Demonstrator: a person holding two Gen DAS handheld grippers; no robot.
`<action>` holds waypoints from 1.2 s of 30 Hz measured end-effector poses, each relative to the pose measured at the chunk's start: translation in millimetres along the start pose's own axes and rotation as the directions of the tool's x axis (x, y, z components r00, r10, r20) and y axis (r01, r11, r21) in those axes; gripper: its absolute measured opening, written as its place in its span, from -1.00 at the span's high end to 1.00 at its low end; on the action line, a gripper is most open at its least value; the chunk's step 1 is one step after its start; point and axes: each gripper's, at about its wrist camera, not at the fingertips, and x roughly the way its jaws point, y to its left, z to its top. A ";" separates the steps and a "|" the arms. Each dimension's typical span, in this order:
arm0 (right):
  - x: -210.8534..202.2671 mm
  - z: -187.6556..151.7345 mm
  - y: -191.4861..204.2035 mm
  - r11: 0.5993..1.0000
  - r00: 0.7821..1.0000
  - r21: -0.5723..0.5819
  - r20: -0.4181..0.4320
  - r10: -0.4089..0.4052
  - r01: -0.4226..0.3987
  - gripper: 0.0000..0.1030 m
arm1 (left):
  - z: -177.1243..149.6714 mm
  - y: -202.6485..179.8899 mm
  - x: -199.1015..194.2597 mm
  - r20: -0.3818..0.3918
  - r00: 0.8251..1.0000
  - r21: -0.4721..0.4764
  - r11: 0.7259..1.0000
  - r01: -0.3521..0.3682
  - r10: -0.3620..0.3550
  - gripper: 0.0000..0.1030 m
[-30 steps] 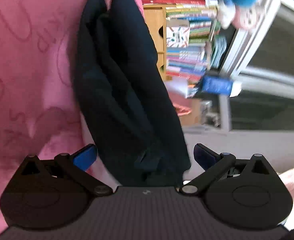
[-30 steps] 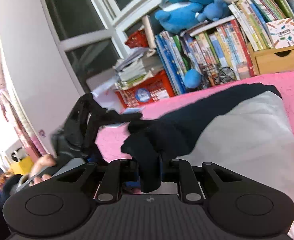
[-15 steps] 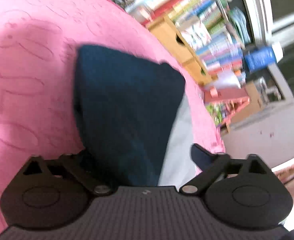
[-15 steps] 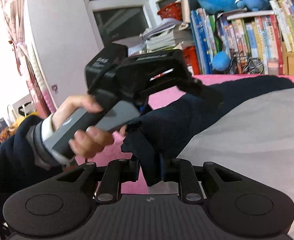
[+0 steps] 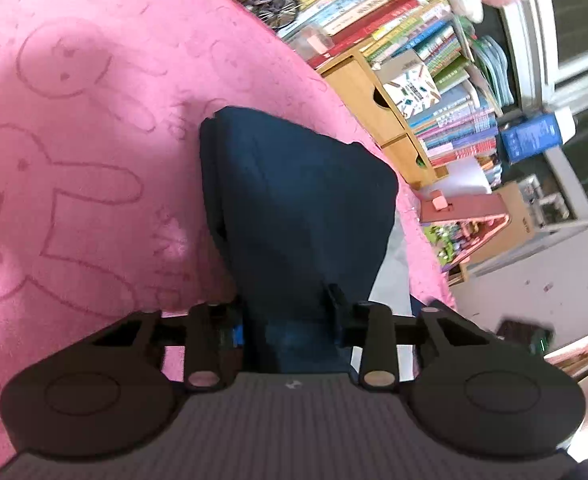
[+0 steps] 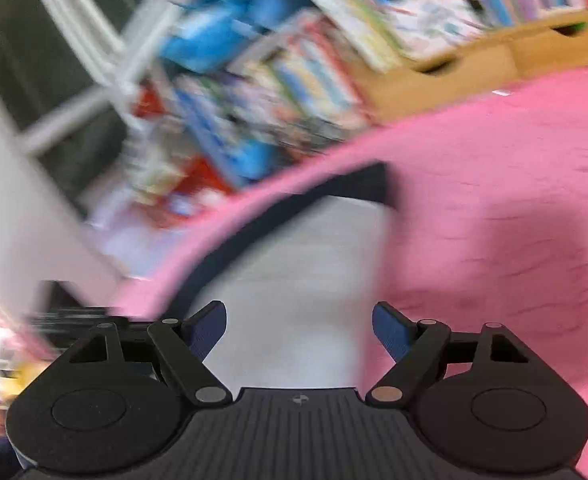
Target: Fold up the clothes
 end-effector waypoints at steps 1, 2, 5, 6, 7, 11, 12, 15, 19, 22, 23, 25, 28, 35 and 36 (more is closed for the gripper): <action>10.4 4.2 -6.3 1.000 0.999 -0.001 -0.028 -0.019 0.019 -0.58 | 0.7 -3.9 1.0 0.003 1.000 0.013 1.000 -0.004 0.004 0.38; 18.5 7.8 -10.6 1.000 0.999 -0.003 -0.033 -0.006 0.006 -0.62 | 2.7 -5.9 2.3 0.003 1.000 0.017 1.000 -0.003 0.003 0.38; 41.8 25.3 -22.9 0.997 0.997 0.025 -0.014 0.072 -0.071 -0.78 | 7.9 -8.5 6.5 0.003 1.000 0.013 1.000 -0.002 0.002 0.40; 49.5 32.0 -29.3 0.994 0.995 0.056 0.000 0.099 -0.098 -0.79 | 8.0 -8.6 7.9 0.007 1.000 0.008 1.000 -0.006 0.006 0.43; 56.4 37.7 -35.6 0.987 0.992 0.096 0.014 0.126 -0.126 -0.75 | 8.2 -8.7 9.3 0.010 1.000 0.002 1.000 -0.009 0.009 0.44; 75.9 51.6 -50.8 0.970 0.991 0.204 0.007 0.135 -0.134 0.06 | 11.9 -28.4 7.0 0.047 0.999 0.065 0.998 -0.021 0.018 0.48; 77.0 54.9 -53.6 0.964 0.991 0.229 0.005 0.137 -0.134 0.17 | 14.6 -34.8 6.2 0.057 0.998 0.084 0.996 -0.017 0.013 0.48; 61.6 68.9 -52.3 0.954 0.987 0.255 0.067 0.143 -0.156 0.26 | 28.8 -54.8 5.8 0.079 0.997 0.143 0.990 0.003 -0.014 0.48; 38.1 98.2 -40.8 0.968 0.980 0.196 0.152 0.129 -0.158 0.26 | 56.1 -70.8 20.0 0.096 0.995 0.192 0.981 -0.025 0.006 0.51; 53.9 115.5 -42.0 0.983 0.992 0.175 0.121 0.042 -0.063 0.18 | 74.0 -67.4 44.9 0.086 0.987 0.214 0.965 -0.151 0.136 0.46; 60.8 120.9 -42.9 0.985 0.994 0.168 0.106 0.010 -0.028 0.10 | 77.6 -60.3 56.1 0.069 0.979 0.217 0.955 -0.201 0.191 0.38; 85.0 123.5 -48.5 0.988 0.995 0.128 0.044 -0.090 0.083 -0.11 | 80.1 -45.7 67.7 0.040 0.973 0.201 0.953 -0.229 0.226 0.15; 109.3 108.7 -49.7 0.987 0.986 0.025 0.031 -0.162 0.161 -0.74 | 79.3 -33.8 59.7 0.050 0.975 0.153 0.963 -0.222 0.217 0.02; 95.0 73.0 15.4 0.944 0.981 -0.269 0.073 -0.181 0.194 -0.80 | 53.0 -52.1 5.3 0.263 0.875 0.233 0.853 -0.468 0.408 -0.23; 92.0 67.0 26.9 0.931 0.982 -0.313 0.077 -0.170 0.185 -0.57 | 47.4 -56.5 -1.7 0.290 0.864 0.244 0.841 -0.484 0.413 -0.23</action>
